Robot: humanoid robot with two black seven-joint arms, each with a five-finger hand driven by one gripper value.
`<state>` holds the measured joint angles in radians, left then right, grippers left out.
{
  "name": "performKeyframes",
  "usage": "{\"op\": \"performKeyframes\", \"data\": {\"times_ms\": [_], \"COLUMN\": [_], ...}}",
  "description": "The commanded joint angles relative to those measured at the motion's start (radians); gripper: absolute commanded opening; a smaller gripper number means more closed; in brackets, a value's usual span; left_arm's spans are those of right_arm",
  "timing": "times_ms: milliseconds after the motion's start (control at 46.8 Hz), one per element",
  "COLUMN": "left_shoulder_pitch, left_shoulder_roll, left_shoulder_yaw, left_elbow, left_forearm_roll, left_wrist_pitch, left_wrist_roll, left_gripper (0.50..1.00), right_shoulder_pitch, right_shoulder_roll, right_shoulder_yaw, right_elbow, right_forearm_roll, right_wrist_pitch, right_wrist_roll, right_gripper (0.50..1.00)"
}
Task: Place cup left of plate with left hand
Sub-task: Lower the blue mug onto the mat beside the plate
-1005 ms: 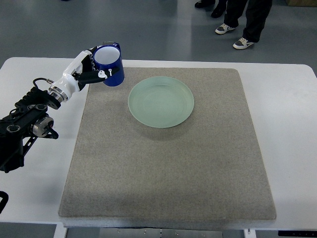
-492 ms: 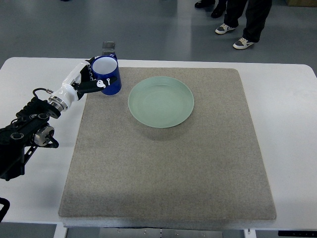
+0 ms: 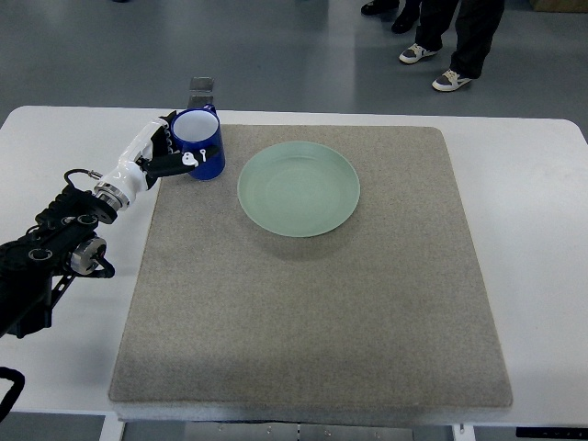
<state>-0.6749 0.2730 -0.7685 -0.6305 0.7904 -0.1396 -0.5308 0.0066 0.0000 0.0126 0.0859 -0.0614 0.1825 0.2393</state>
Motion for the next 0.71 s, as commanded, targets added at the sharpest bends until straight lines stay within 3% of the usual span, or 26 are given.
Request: {"op": "performKeyframes", "data": {"times_ms": [0,128,684], "left_shoulder_pitch": [0.001,0.001,0.008], "left_shoulder_roll": [0.0,-0.005,-0.006], "left_shoulder_yaw": [0.0,0.002,0.0], "left_elbow": [0.0,0.0,-0.005], "left_forearm_roll": [0.0,0.0,-0.005], "left_wrist_pitch": [0.018,0.025,0.023], "left_wrist_roll": [0.0,0.002,0.002], "left_gripper": [0.876,0.951,0.964], "right_shoulder_pitch": [0.001,0.0,0.001], "right_shoulder_roll": [0.0,0.0,0.0], "right_shoulder_yaw": [0.0,0.0,0.0], "right_elbow": [0.0,0.0,0.0], "right_forearm_roll": [0.0,0.0,0.0], "right_wrist_pitch": [0.0,0.0,0.0], "right_wrist_roll": [0.0,0.0,0.0], "right_gripper": [0.932,0.932,0.932]}}
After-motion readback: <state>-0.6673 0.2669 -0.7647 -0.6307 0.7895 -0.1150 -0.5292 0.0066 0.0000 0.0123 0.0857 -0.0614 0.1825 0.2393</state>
